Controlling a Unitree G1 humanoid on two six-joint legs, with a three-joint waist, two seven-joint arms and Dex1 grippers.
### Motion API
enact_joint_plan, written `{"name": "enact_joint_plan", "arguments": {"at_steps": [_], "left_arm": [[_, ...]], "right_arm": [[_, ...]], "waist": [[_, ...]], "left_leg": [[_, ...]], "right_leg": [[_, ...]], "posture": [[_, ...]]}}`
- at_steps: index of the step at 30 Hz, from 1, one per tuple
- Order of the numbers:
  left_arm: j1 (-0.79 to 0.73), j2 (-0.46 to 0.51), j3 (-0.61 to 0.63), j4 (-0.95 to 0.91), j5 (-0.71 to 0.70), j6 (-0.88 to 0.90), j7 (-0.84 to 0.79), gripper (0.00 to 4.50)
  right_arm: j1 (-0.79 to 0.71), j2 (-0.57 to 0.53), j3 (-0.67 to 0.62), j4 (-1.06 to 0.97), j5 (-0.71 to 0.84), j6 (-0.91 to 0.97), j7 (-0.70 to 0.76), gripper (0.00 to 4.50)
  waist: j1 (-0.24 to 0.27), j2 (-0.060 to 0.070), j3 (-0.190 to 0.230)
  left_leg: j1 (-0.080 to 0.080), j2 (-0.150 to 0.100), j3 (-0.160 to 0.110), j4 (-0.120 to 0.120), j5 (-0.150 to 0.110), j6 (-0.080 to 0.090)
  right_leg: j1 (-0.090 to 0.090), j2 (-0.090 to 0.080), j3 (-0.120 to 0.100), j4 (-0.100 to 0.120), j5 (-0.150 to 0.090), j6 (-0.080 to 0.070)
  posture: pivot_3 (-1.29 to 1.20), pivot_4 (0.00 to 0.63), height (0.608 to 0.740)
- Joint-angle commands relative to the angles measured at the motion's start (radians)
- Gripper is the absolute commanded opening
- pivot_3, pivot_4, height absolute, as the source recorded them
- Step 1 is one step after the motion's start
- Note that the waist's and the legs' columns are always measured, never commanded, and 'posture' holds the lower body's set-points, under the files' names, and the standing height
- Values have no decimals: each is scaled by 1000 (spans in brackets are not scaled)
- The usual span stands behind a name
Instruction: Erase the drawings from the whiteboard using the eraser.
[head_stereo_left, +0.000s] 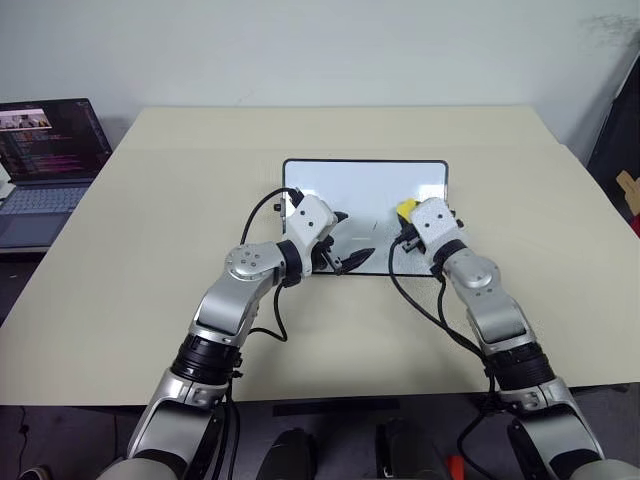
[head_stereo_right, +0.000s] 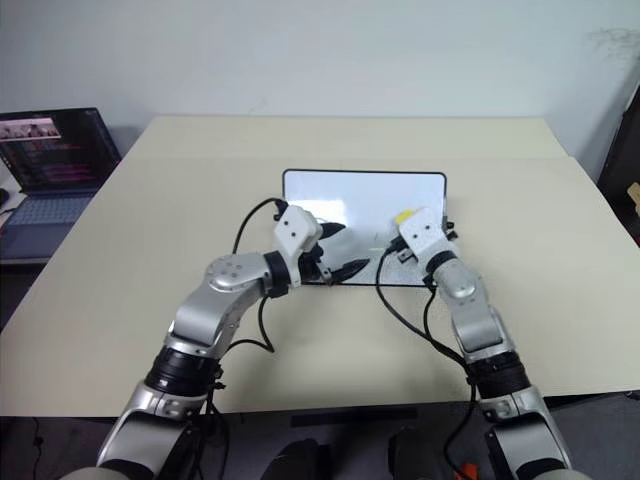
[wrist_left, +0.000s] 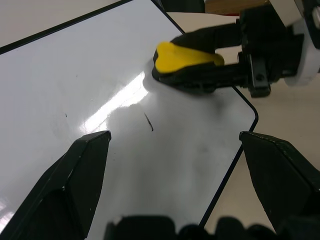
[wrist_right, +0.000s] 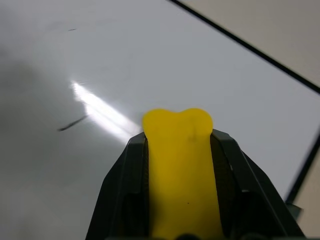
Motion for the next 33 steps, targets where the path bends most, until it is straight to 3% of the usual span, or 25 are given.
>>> {"name": "enact_joint_plan", "arguments": {"at_steps": [1,12,24,33], "left_arm": [[-24,-4,17,-14,-2,-8,9,4500],[-16,-7,17,-20,-5,-5,16,4500],[-10,-5,22,-21,-10,-4,21,4500],[-6,-5,23,-24,-12,-2,21,4500]], "right_arm": [[20,-15,26,2,-27,50,33,1268],[-85,-60,-47,66,-133,-31,-153,1268],[12,-48,99,24,-123,10,63,1268],[-39,-78,29,43,-174,-4,-49,1268]], "waist": [[0,0,0],[2,0,0],[-3,0,0],[0,0,0]], "left_leg": [[1,0,0,0,0,0],[9,-2,1,1,0,1],[12,-1,3,0,0,1],[13,-1,3,1,0,1]], "right_leg": [[1,0,0,0,0,0],[5,-1,2,9,0,0],[7,0,3,8,-1,0],[7,0,3,10,0,0]], "posture": [[0,150,740],[0,150,740],[0,150,740],[0,150,740]]}}
